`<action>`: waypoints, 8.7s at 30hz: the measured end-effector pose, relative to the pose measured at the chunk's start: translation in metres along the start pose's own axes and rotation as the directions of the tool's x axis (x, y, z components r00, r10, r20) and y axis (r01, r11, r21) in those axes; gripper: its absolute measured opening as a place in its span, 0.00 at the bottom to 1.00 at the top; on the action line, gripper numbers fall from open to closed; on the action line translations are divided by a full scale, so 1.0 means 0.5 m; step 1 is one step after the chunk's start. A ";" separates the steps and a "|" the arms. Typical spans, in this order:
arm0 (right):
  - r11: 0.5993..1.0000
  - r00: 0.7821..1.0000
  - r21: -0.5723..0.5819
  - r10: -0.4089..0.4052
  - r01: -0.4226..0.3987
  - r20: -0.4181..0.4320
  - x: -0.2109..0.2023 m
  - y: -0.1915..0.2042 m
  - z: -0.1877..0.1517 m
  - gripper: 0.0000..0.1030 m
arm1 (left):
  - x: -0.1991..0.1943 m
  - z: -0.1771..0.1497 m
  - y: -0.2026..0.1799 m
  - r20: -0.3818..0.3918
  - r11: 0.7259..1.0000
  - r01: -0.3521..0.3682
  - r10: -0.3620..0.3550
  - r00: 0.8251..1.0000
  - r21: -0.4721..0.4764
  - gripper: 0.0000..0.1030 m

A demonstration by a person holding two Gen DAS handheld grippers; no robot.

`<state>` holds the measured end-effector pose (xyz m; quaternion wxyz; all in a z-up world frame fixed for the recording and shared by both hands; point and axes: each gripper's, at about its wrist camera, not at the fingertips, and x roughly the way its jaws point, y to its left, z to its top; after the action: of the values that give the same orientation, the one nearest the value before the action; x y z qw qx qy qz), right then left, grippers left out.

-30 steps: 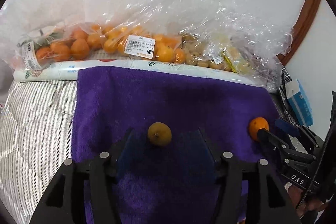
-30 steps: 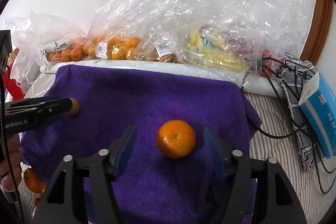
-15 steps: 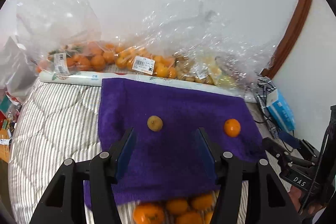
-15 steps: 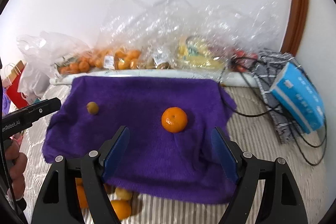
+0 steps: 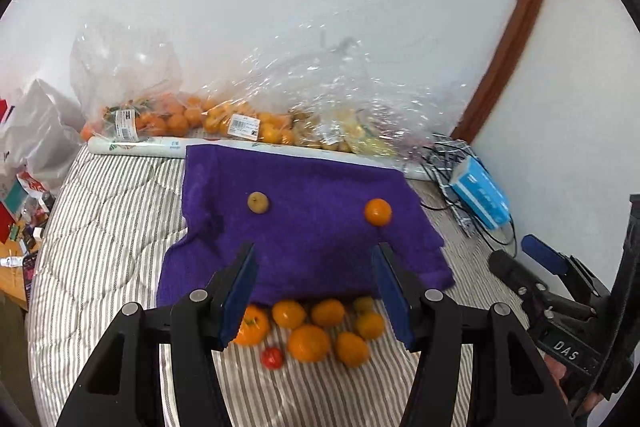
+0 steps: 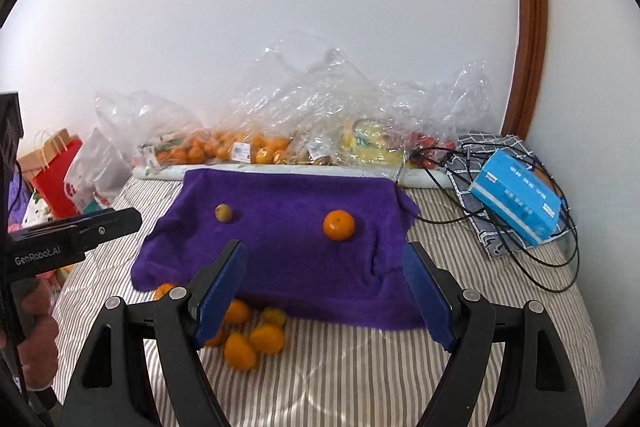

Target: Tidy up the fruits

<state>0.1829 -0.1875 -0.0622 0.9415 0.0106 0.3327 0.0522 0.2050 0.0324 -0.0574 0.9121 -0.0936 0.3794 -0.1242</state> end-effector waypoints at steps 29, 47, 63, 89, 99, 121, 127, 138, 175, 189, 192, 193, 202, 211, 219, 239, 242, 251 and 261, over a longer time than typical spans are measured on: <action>0.996 0.997 0.030 0.079 -0.079 -0.009 -0.131 0.030 -0.073 0.77 | -0.144 -0.081 -0.052 0.074 0.999 -0.030 0.028 0.997 0.023 0.55; 0.995 0.995 -0.034 0.095 -0.096 -0.026 -0.146 0.027 -0.112 0.77 | -0.150 -0.132 -0.033 0.073 0.996 -0.088 0.088 0.993 -0.015 0.55; 0.991 0.988 -0.060 0.117 -0.123 -0.096 -0.029 0.065 -0.168 0.45 | -0.077 -0.190 0.068 -0.042 0.984 -0.174 0.172 0.984 -0.046 0.55; 0.989 0.950 0.025 0.145 -0.143 -0.275 0.218 0.088 -0.179 0.34 | 0.076 -0.200 0.199 -0.191 0.984 -0.135 0.112 0.975 -0.115 0.53; 0.988 0.944 0.031 0.153 -0.150 -0.294 0.242 0.077 -0.185 0.34 | 0.097 -0.184 0.163 -0.173 0.994 -0.069 0.054 0.983 -0.084 0.53; 0.997 0.948 0.013 0.079 -0.079 -0.308 0.227 -0.008 -0.200 0.34 | 0.204 -0.155 0.123 -0.254 0.992 -0.103 0.080 0.964 -0.079 0.41; 0.996 0.955 0.015 0.088 -0.087 -0.285 0.195 -0.013 -0.195 0.34 | 0.200 -0.158 0.124 -0.254 0.991 -0.098 0.071 0.964 -0.095 0.40; 0.997 0.982 0.024 0.079 -0.076 -0.174 0.100 -0.037 -0.146 0.34 | 0.078 -0.151 0.123 -0.146 0.987 -0.114 0.097 0.984 -0.111 0.40; 0.988 0.991 -0.071 0.134 -0.134 -0.004 0.266 0.011 -0.010 0.34 | 0.255 -0.004 0.092 0.023 0.999 -0.045 0.045 0.999 0.003 0.40; 0.996 0.996 -0.029 0.079 -0.080 -0.036 0.302 -0.045 -0.025 0.34 | 0.299 -0.035 0.097 -0.004 0.997 -0.078 0.078 0.997 0.016 0.40; 0.996 0.996 -0.046 0.070 -0.073 -0.060 0.317 -0.034 -0.033 0.34 | 0.307 -0.038 0.093 -0.010 0.995 -0.097 0.097 0.995 0.037 0.40; 0.996 0.995 -0.050 0.072 -0.076 -0.069 0.322 -0.030 -0.035 0.34 | 0.310 -0.039 0.092 -0.016 0.994 -0.098 0.099 0.995 0.039 0.40; 0.996 0.991 -0.052 0.070 -0.076 -0.118 0.355 -0.026 -0.052 0.34 | 0.326 -0.041 0.098 -0.059 0.996 -0.092 0.093 0.994 0.022 0.40; 0.996 0.988 -0.054 0.058 -0.067 -0.141 0.368 -0.022 -0.059 0.34 | 0.334 -0.040 0.096 -0.075 0.996 -0.090 0.092 0.993 0.025 0.40; 0.996 0.985 -0.071 0.049 -0.062 -0.166 0.379 -0.014 -0.065 0.35 | 0.336 -0.040 0.095 -0.080 0.995 -0.092 0.094 0.992 0.035 0.41; 0.997 0.990 -0.045 0.061 -0.067 -0.129 0.356 -0.027 -0.052 0.54 | 0.295 -0.028 0.095 0.030 0.999 -0.037 0.036 0.999 0.016 0.49; 0.997 0.989 -0.044 0.061 -0.067 -0.131 0.357 -0.025 -0.052 0.54 | 0.291 -0.027 0.094 0.035 0.999 -0.028 0.028 0.999 0.014 0.50; 0.997 0.995 -0.039 0.064 -0.067 -0.077 0.330 -0.026 -0.041 0.56 | 0.279 -0.027 0.095 0.062 1.000 -0.021 0.021 0.998 0.011 0.52; 0.996 0.997 -0.043 0.074 -0.075 -0.024 0.301 -0.020 -0.035 0.56 | 0.263 -0.027 0.098 0.106 0.999 -0.036 0.037 0.994 -0.008 0.53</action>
<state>0.2891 -0.1818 -0.1706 0.9351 0.0015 0.3415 0.0948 0.2925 0.0390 -0.1675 0.9328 -0.0960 0.3323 -0.1011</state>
